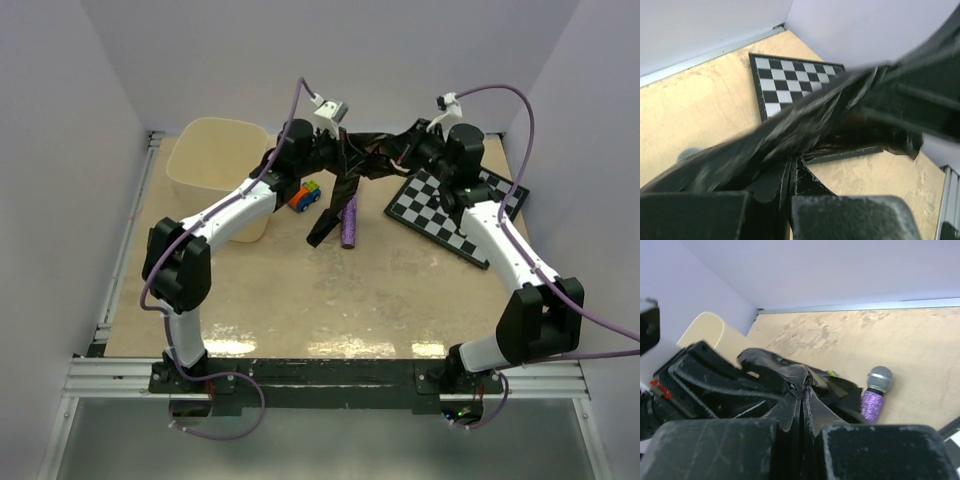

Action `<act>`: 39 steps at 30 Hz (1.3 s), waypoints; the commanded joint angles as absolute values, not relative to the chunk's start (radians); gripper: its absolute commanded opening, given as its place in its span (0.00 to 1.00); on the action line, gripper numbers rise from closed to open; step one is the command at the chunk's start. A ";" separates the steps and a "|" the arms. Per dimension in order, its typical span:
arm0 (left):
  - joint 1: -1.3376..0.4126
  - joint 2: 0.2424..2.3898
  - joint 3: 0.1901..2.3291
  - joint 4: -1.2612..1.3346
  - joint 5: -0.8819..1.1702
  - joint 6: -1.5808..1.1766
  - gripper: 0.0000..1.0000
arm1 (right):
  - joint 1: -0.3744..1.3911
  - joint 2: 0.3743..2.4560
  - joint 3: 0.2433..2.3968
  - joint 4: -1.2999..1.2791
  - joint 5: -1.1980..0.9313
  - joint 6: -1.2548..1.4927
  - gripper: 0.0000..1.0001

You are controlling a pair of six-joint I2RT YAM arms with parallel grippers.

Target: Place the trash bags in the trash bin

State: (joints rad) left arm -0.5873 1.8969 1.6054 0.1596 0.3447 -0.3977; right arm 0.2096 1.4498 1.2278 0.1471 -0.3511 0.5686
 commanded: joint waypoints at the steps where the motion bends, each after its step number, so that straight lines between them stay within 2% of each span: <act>1: -0.551 1.787 1.525 0.177 0.402 -0.333 0.00 | 0.161 1.425 1.246 0.193 -0.328 0.575 0.00; 6: -0.520 1.743 1.454 0.158 0.410 -0.310 0.00 | 0.140 1.417 1.241 0.192 -0.328 0.577 0.00; 12: -0.520 1.743 1.483 0.143 0.515 -0.296 0.00 | 0.138 1.381 1.218 0.181 -0.319 0.532 0.00; 23: -0.465 1.458 1.327 -0.231 0.590 0.119 0.00 | 0.083 1.290 1.203 0.115 -0.103 0.382 0.00; 27: -0.448 1.405 1.318 -0.336 0.603 0.285 0.00 | 0.083 1.269 1.181 0.091 -0.048 0.315 0.00; 33: -0.391 1.397 1.336 -0.454 0.627 0.386 0.00 | 0.081 1.253 1.175 0.032 0.061 0.239 0.00; 39: -0.380 1.437 1.411 -0.378 0.496 0.376 0.00 | 0.081 1.253 1.180 0.002 -0.095 0.193 0.00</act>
State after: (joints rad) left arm -0.3901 1.4170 1.3354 -0.4152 0.5739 0.3450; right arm 0.0841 1.2869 1.1690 0.0097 -0.0231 0.2470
